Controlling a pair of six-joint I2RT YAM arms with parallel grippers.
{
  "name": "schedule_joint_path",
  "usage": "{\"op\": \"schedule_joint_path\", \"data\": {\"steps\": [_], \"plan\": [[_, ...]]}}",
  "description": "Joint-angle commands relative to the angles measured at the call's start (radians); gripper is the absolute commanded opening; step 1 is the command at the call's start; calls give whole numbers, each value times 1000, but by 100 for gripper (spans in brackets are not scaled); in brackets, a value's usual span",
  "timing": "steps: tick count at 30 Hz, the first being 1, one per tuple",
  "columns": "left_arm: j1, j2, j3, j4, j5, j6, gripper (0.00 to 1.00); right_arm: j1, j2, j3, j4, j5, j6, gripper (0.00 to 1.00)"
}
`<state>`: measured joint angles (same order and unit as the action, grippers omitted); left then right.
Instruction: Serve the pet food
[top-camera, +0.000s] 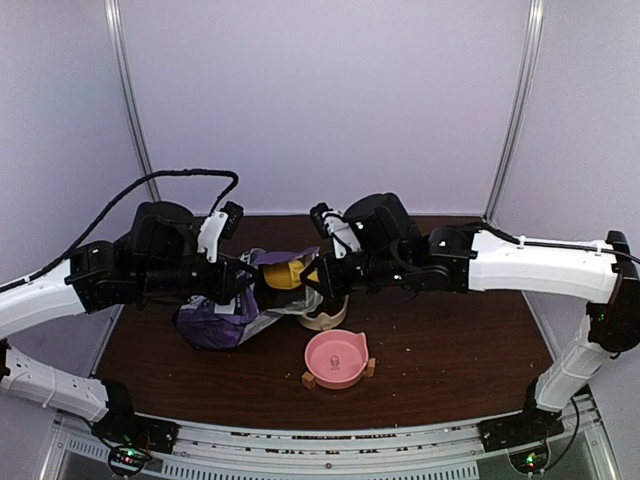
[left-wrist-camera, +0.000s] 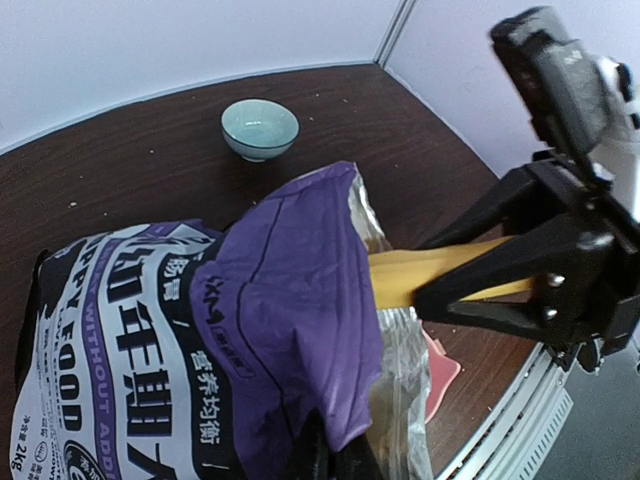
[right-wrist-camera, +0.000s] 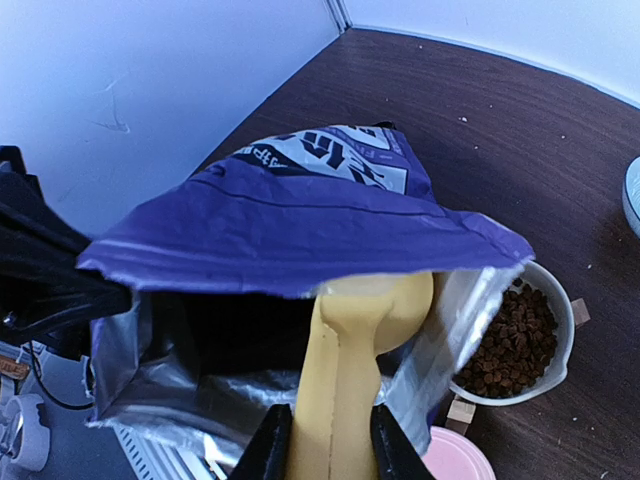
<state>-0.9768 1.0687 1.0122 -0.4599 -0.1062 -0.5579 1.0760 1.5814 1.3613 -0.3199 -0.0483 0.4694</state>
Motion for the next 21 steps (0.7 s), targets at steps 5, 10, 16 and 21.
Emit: {"op": "schedule_joint_path", "data": {"steps": [5,10,16,21], "plan": [[-6,-43,-5,183,147,45,0,10,172,74,47,17,-21,13],[-8,-46,-3,185,148,52,0,12,160,24,152,-99,14,13],[-8,-43,-5,190,126,45,0,12,143,33,74,75,-41,12],[-8,-47,12,186,113,57,0,12,148,20,80,245,-26,12]]}}
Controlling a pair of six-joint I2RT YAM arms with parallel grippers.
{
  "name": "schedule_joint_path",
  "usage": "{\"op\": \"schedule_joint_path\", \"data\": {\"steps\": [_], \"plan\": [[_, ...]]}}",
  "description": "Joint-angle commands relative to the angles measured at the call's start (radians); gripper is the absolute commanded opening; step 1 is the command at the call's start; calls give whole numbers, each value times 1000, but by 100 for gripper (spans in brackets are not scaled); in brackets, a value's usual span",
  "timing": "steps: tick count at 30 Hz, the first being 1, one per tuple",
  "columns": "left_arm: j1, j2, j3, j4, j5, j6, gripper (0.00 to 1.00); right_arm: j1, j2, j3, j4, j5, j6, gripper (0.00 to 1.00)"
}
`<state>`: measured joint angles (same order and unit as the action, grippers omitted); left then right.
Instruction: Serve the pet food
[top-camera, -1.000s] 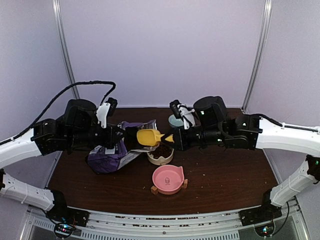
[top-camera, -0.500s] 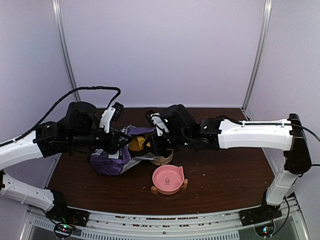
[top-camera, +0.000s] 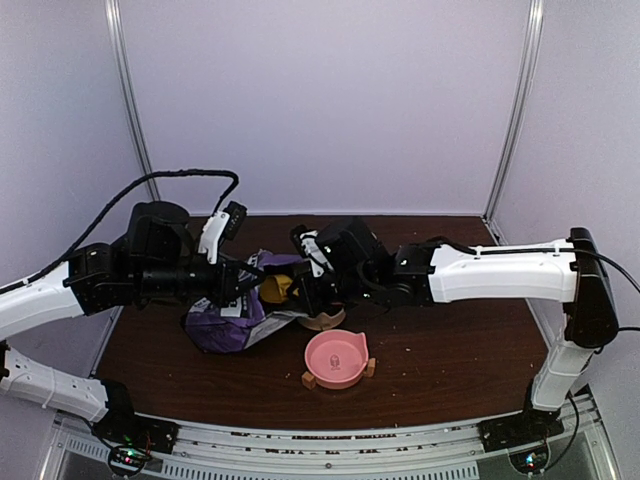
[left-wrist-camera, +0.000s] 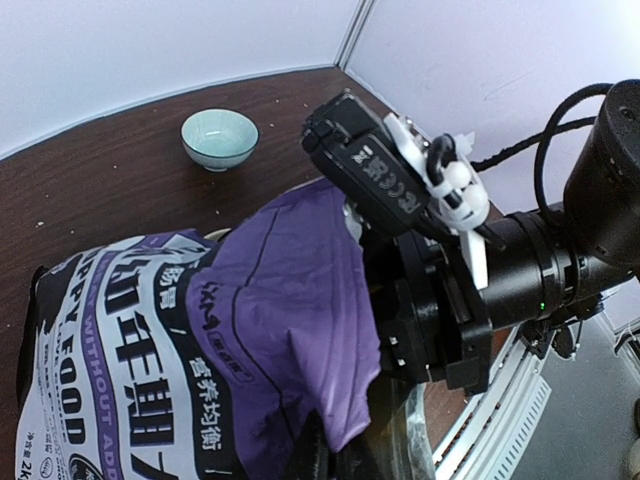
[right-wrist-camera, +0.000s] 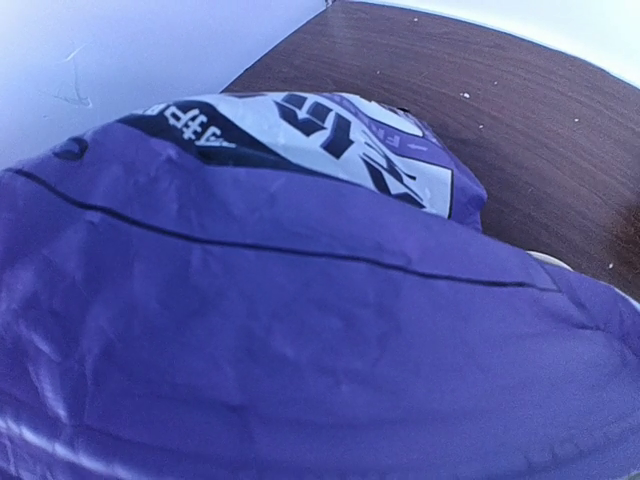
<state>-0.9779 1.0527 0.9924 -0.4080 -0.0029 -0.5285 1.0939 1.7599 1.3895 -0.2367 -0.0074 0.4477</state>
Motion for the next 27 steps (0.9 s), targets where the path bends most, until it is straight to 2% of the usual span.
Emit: {"op": "schedule_joint_path", "data": {"steps": [1,4,12,15,21,27], "plan": [[-7,-30,36,136,15,33,0,-6,-20,-1,-6,230,-3,12],[-7,-22,43,136,25,40,0,-6,40,39,-24,247,-16,12],[-7,6,69,127,5,33,0,-5,130,22,59,77,39,12],[-7,24,73,130,17,31,0,-4,123,23,44,144,41,11],[-7,35,64,114,16,13,0,-5,42,3,133,244,-31,12],[-7,32,45,110,44,6,0,-5,122,28,172,423,-74,12]]}}
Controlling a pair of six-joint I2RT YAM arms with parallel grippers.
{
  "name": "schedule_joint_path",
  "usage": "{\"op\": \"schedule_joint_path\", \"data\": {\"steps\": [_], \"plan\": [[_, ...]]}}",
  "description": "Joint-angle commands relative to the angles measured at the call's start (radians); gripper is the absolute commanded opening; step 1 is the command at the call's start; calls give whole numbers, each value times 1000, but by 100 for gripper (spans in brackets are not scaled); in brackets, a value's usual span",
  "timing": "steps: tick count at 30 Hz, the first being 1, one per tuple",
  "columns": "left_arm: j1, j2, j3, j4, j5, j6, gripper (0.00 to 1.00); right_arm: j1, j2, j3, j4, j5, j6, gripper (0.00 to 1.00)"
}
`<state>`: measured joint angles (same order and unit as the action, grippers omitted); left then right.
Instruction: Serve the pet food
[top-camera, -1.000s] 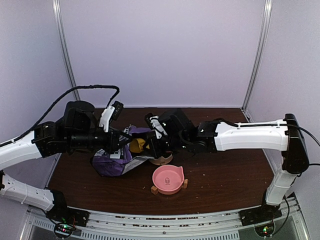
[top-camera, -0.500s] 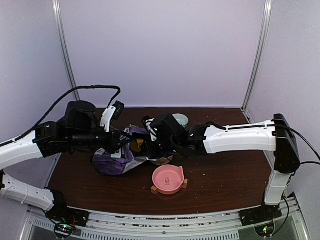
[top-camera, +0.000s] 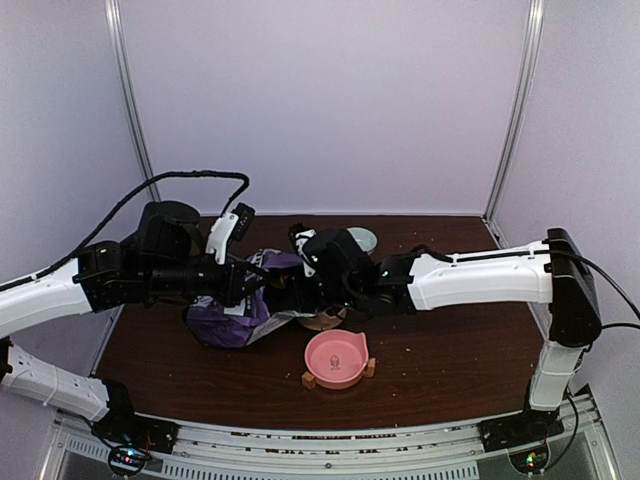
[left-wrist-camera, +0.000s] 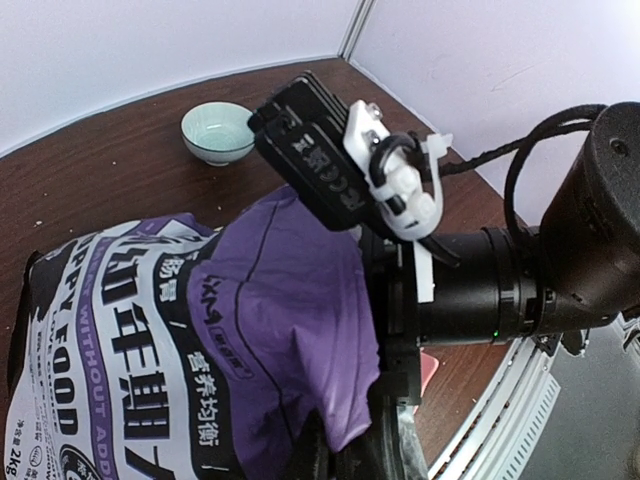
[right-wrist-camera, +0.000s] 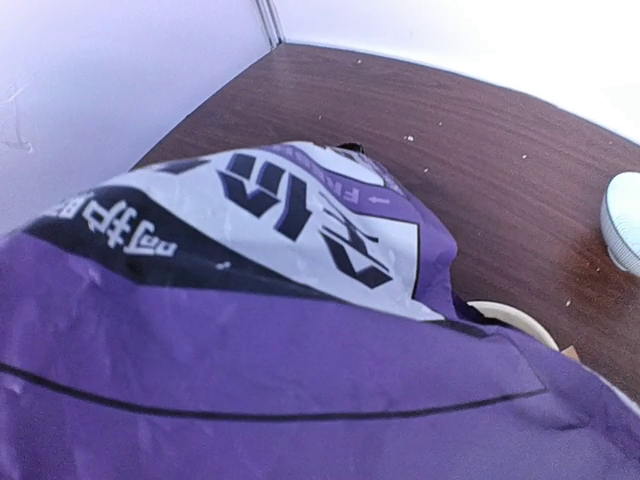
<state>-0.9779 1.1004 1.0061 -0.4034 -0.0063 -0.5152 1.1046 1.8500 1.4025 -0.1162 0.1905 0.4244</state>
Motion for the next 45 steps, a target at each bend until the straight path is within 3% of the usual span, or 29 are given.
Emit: {"op": "schedule_joint_path", "data": {"steps": [1,5,13,17,21,26,29,35,45], "plan": [[-7,-15,28,107,51,-9,0,-15,57,25,49,235,-58,12],[-7,-8,18,111,68,-13,0,-14,152,83,9,162,-85,12],[-6,2,-13,143,63,-14,0,-12,178,72,37,-283,-53,13],[-5,8,-19,150,62,-19,0,-13,141,20,113,-414,-12,13],[-5,10,-17,147,63,-20,0,-20,96,-9,127,-357,18,13],[-5,1,-12,134,52,-21,0,-29,77,10,14,-60,44,12],[-5,-4,-11,130,48,-20,0,-29,88,20,-24,29,33,12],[-5,2,-9,130,48,-19,0,-14,155,57,-71,-148,-3,12],[-5,7,-20,142,36,-23,0,-14,111,25,-16,-567,62,12]]}}
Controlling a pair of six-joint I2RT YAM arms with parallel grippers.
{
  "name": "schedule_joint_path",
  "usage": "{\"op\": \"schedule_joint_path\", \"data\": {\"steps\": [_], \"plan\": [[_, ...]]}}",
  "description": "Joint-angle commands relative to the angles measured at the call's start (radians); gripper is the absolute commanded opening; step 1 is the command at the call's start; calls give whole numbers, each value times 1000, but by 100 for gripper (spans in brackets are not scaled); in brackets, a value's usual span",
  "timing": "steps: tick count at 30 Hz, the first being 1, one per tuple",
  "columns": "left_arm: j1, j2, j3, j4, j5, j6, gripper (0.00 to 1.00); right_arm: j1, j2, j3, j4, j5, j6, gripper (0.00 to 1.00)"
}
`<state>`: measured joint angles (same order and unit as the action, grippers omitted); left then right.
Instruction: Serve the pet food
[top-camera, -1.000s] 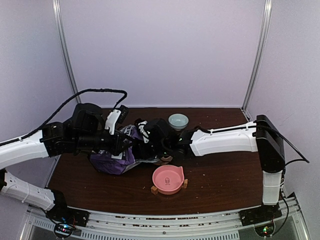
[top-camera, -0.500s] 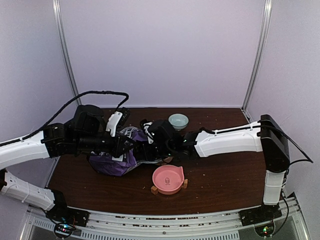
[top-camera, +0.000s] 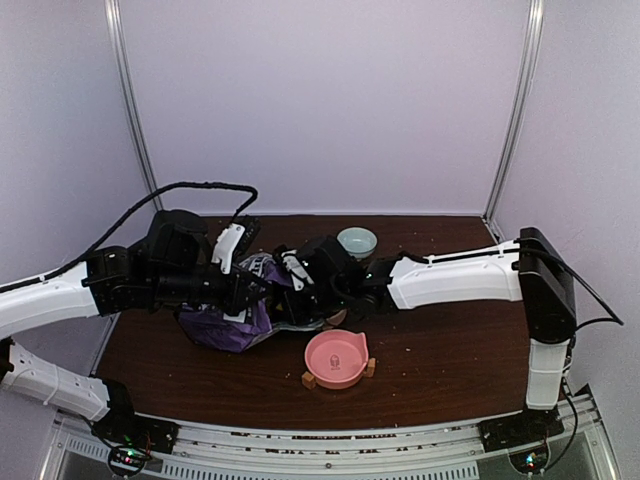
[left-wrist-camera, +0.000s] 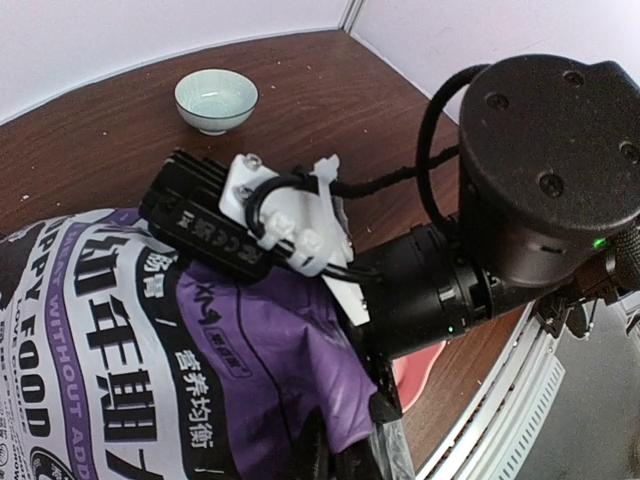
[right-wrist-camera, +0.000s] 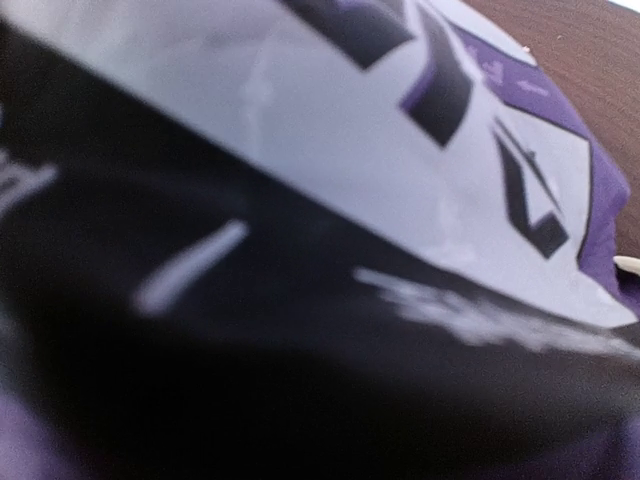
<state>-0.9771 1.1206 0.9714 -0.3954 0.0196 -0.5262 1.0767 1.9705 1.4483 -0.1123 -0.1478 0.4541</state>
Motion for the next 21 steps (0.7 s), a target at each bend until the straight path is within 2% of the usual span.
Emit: {"op": "schedule_joint_path", "data": {"steps": [1,8,21], "plan": [[-6,-13,15,133,8,-12,0,13,-19,-23,-5,-253,49,12],[-6,-36,12,116,-28,-15,0,-19,-103,-80,152,-388,230,12],[-6,-95,-21,101,-91,-25,0,-82,-301,-219,230,-421,446,12]]}}
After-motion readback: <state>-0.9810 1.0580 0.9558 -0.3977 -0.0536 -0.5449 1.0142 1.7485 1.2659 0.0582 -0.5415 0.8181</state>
